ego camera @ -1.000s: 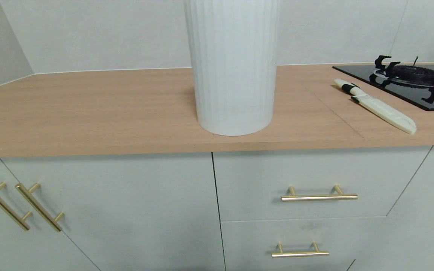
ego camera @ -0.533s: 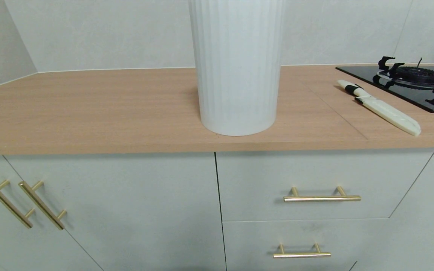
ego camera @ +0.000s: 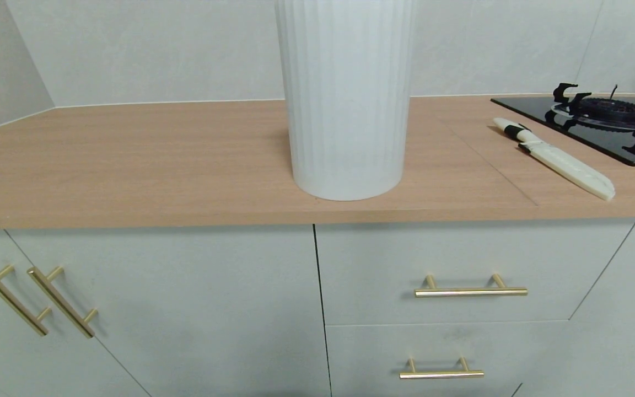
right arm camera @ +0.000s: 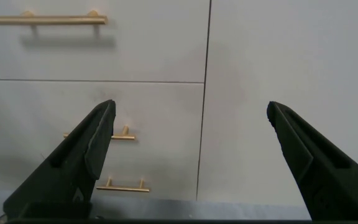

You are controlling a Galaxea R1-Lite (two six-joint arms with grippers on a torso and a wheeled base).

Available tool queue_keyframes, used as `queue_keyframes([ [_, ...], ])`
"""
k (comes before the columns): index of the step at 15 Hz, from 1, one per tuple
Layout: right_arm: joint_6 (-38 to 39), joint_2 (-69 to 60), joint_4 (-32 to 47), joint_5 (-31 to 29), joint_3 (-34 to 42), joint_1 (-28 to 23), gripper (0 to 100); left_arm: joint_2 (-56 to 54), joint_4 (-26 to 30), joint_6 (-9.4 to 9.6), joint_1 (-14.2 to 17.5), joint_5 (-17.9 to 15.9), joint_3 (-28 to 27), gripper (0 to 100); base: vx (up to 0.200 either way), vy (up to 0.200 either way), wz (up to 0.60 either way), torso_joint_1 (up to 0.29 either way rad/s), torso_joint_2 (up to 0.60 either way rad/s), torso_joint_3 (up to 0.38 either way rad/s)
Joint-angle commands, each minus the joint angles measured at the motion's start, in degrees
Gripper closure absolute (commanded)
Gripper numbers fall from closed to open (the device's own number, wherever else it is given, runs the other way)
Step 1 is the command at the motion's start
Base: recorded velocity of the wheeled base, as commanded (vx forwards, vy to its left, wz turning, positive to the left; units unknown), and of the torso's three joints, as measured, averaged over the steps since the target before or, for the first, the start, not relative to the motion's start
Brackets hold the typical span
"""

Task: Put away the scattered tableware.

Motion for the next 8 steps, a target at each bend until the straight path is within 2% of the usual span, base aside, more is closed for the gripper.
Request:
queue_keyframes([
  [1,0.0,0.07,-0.01,0.03,0.0,0.02,0,0.0,-0.01,-0.01,0.0,0.0,0.0,0,0.0,0.0,0.0,0.036,-0.24,-0.203],
  [4,0.0,0.07,-0.01,0.03,0.0,0.11,0,0.0,-0.01,-0.01,0.0,0.0,0.0,0,0.0,0.0,0.0,0.092,-0.25,-0.284],
  [8,0.0,0.07,-0.01,0.03,0.0,0.02,0,0.0,-0.01,-0.01,0.0,0.0,0.0,0,0.0,0.0,0.0,0.138,-0.51,-0.305],
])
